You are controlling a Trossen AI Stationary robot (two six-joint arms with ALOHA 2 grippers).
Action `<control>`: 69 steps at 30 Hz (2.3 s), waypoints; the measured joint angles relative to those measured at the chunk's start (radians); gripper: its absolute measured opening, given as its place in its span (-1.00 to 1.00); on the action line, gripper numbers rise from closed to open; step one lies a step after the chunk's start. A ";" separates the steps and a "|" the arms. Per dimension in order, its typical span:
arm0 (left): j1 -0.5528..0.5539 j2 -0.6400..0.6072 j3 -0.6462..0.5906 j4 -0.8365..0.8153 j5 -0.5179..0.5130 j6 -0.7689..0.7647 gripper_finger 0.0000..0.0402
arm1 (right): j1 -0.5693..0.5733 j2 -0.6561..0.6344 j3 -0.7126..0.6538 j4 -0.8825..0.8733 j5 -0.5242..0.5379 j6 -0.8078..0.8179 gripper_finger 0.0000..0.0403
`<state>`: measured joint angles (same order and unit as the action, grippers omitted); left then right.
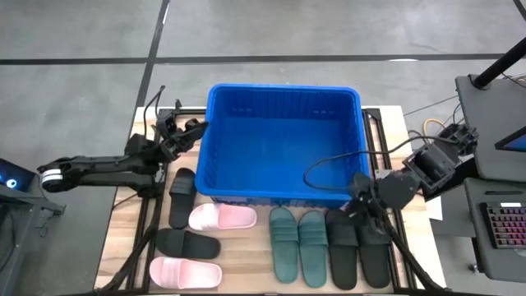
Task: Pick and place slides into bin
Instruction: Put the black slide into the blue container
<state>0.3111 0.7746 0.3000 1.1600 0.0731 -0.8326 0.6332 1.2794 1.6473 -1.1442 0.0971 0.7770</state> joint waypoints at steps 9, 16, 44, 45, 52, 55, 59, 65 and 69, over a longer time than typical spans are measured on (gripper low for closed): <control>0.000 0.042 0.000 0.046 0.001 -0.001 0.00 | 0.092 0.094 0.000 -0.008 0.110 -0.089 -0.47; 0.000 0.082 0.000 0.046 0.001 -0.001 0.00 | 0.132 0.178 0.000 -0.007 0.105 -0.097 -0.29; -0.006 0.136 0.000 0.073 0.068 -0.051 0.00 | 0.260 0.562 -0.015 -0.209 0.117 0.061 -0.12; -0.006 0.138 0.000 0.074 0.069 -0.051 0.00 | 0.260 0.577 -0.019 -0.210 0.117 0.061 -0.12; -0.010 0.138 -0.005 0.072 0.080 -0.051 0.00 | 0.263 0.681 -0.034 -0.241 0.136 0.147 -0.17; -0.010 0.134 -0.007 0.074 0.081 -0.051 0.00 | 0.264 0.717 -0.034 -0.282 0.147 0.197 -0.19; -0.010 0.135 -0.011 0.072 0.082 -0.052 0.00 | 0.266 0.755 -0.034 -0.312 0.152 0.251 -0.24; -0.011 0.136 -0.012 0.072 0.082 -0.052 0.00 | 0.268 0.787 -0.034 -0.315 0.197 0.335 -0.31; -0.011 0.135 -0.012 0.072 0.082 -0.052 0.00 | 0.268 0.800 -0.038 -0.323 0.221 0.352 -0.40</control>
<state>0.3000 0.9100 0.2878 1.2319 0.1555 -0.8848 0.9012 2.0790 1.6091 -1.4673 0.3183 1.1291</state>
